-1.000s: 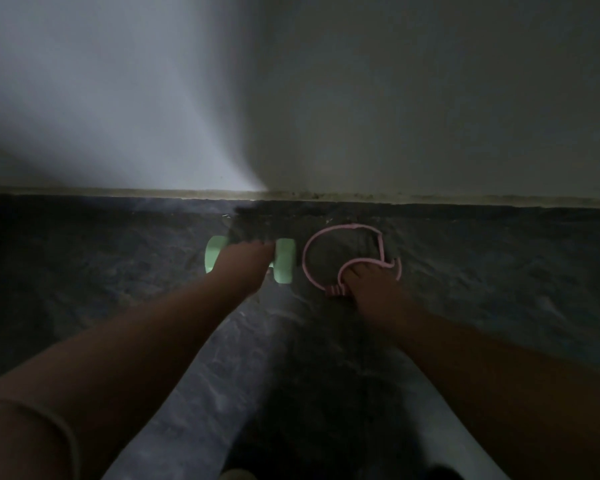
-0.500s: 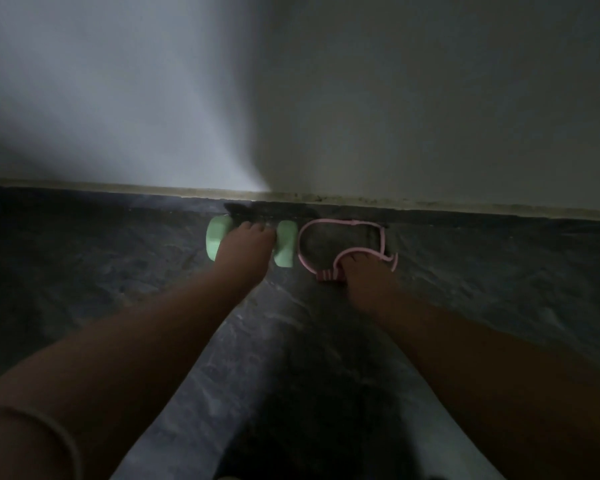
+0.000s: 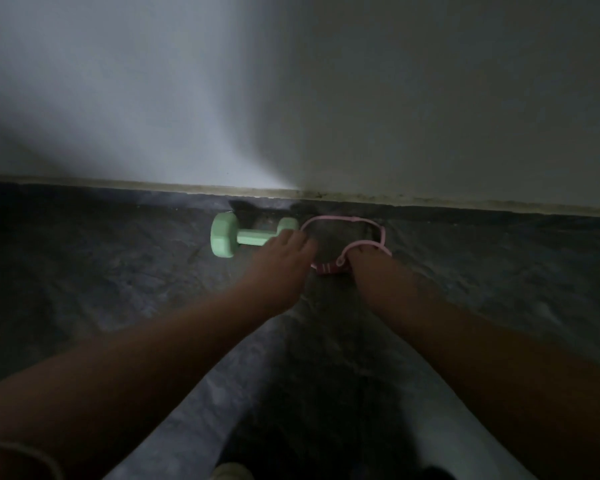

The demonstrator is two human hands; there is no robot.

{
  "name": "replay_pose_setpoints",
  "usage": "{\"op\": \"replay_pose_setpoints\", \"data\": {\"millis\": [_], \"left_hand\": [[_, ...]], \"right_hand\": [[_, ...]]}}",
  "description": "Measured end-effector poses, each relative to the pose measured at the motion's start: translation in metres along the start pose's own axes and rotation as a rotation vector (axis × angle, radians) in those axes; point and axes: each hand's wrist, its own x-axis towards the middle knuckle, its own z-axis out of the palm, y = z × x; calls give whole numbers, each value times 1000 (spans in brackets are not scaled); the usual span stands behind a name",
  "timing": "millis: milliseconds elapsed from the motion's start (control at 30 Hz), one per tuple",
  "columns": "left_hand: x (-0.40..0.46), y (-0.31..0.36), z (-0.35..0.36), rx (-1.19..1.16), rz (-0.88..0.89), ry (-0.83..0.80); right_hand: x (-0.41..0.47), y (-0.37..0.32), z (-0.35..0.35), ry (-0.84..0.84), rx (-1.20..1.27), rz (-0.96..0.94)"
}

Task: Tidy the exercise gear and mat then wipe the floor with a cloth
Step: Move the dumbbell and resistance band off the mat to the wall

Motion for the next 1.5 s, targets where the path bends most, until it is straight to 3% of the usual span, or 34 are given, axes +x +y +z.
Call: {"op": "replay_pose_setpoints", "data": {"millis": [100, 300, 467, 567, 700, 933, 1267, 1500], "left_hand": [[1, 19, 4, 21, 114, -114], [9, 34, 13, 2, 113, -318], [5, 35, 16, 7, 64, -408], [-15, 39, -1, -48, -8, -442], [-56, 54, -48, -130, -112, -473], [-149, 88, -198, -175, -240, -319], [-296, 143, -533, -185, -380, -111], [-393, 176, -680, -204, -473, 44]], "right_hand": [[-1, 17, 27, 206, 62, -70], [-21, 34, 43, 270, 166, -418], [-17, 48, 58, 258, 0, -465], [-20, 55, 63, 197, 83, -493], [-88, 57, 46, 236, 148, -467], [-287, 32, -45, 270, 14, -490], [-624, -47, -244, 496, -45, -514], [-784, -68, -295, 606, -48, -547]]}}
